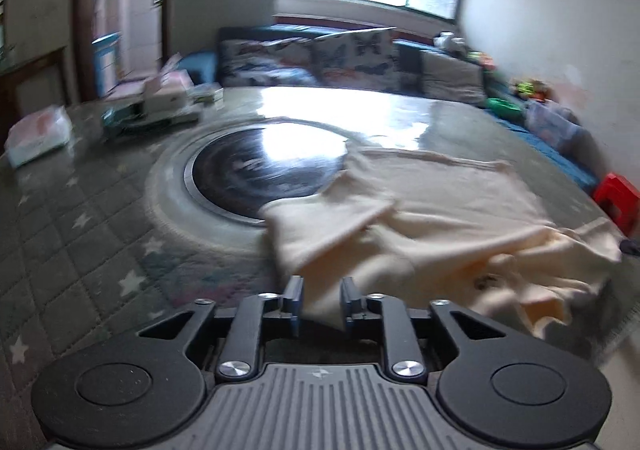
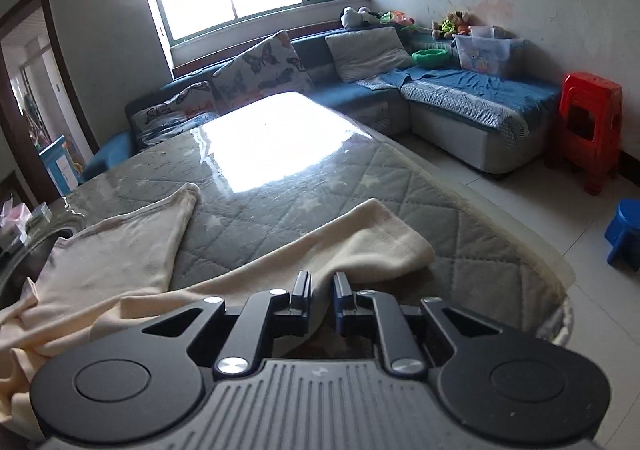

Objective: Fold clothes

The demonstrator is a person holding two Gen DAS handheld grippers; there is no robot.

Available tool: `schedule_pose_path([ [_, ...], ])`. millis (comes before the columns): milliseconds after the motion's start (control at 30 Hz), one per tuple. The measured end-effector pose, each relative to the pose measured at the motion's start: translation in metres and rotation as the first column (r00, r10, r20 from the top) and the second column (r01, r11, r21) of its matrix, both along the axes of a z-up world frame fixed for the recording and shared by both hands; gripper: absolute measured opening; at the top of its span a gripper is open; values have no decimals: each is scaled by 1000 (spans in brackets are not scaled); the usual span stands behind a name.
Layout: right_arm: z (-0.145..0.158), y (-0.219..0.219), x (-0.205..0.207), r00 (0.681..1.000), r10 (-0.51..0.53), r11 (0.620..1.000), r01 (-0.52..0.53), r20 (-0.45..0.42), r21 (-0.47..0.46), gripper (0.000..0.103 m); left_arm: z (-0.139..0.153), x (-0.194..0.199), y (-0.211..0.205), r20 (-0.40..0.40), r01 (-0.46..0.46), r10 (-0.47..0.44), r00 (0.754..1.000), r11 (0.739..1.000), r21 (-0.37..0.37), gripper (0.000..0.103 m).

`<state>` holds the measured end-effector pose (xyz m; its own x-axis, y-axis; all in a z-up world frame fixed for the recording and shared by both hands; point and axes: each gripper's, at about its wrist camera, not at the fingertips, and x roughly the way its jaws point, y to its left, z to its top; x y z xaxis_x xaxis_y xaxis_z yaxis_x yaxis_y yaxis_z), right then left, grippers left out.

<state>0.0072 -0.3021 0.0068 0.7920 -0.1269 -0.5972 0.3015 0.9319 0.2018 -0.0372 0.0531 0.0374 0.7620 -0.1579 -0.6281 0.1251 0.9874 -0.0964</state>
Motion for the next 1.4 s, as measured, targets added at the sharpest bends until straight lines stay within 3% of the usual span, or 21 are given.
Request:
schedule_pose_path([
  [167, 16, 10, -11, 998, 41, 999, -40, 39, -25, 21, 8, -9, -38, 52, 205, -203, 978, 978, -30, 44],
  [367, 33, 52, -10, 965, 254, 967, -251, 68, -44, 28, -5, 5, -87, 30, 344, -344, 939, 939, 16, 48],
  [500, 35, 89, -4, 907, 418, 908, -416, 56, -48, 29, -14, 14, -106, 13, 389, -391, 920, 919, 60, 47],
  [667, 37, 128, -1, 825, 565, 824, -562, 28, -73, 32, -25, 17, -112, -17, 399, -399, 917, 911, 103, 7],
  [800, 38, 156, -4, 752, 659, 750, -656, -2, -84, 32, -19, 6, -109, 11, 417, -419, 908, 905, 83, 5],
  [933, 40, 172, -7, 690, 723, 685, -723, -41, -91, 32, -7, -20, -99, 64, 504, -505, 861, 863, 41, 5],
  [1033, 38, 178, -10, 642, 762, 637, -766, -81, -86, 33, -12, -32, -91, 66, 553, -557, 828, 830, 71, 5],
  [1200, 26, 187, -12, 592, 793, 588, -806, -143, -72, 34, -19, -24, -80, 19, 544, -545, 838, 837, 53, 7],
  [1333, 20, 196, -16, 553, 815, 553, -831, -173, -57, 34, -11, -16, -76, 65, 532, -533, 844, 846, 29, 9],
  [1400, 16, 201, -17, 550, 813, 546, -834, -190, -78, 34, -9, -11, -76, 80, 521, -521, 850, 853, 24, 9],
])
